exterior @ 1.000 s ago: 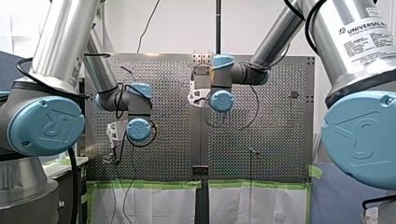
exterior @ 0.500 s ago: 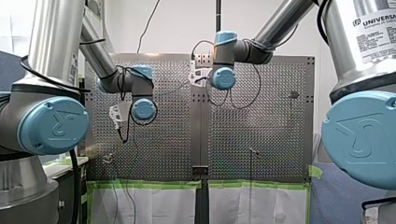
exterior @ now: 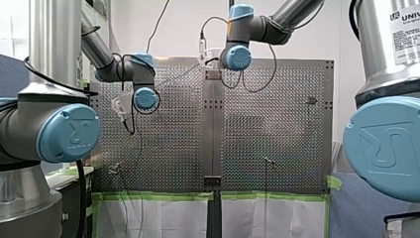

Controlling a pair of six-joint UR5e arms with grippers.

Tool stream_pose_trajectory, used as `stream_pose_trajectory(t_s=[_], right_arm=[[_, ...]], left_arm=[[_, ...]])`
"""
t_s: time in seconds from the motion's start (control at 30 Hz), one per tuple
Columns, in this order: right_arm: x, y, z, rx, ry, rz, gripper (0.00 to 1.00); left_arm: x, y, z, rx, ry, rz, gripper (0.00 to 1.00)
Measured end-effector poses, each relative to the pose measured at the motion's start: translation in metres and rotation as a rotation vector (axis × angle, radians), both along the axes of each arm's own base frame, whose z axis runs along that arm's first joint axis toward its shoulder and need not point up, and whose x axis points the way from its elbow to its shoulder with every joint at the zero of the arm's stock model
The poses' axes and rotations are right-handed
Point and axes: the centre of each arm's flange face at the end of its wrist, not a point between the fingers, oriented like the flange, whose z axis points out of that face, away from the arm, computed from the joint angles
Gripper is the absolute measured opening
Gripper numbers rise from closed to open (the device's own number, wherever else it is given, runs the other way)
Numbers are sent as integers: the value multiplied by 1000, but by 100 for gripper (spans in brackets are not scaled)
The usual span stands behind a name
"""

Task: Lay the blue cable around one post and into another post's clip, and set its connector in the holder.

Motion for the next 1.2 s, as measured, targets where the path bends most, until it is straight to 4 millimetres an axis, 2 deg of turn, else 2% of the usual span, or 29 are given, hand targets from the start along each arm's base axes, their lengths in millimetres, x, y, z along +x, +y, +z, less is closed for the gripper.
stream_pose_trajectory(t_s=[0.27,0.5,0.63,0.97,1.2], right_arm=[[10,0,-15,34,74,6,0],[18,13,-36,84,149,31,0],[25,19,-42,91,160,45,0],[60,40,-32,85,162,104,0],[72,34,-12,67,132,110,0]], left_arm=[[2,22,24,-52,-29,3,9],[0,40,41,-92,-49,1,9],[0,52,58,-122,-75,-3,9],[1,85,119,-180,-175,52,9],[-2,108,169,-174,-270,89,9]])
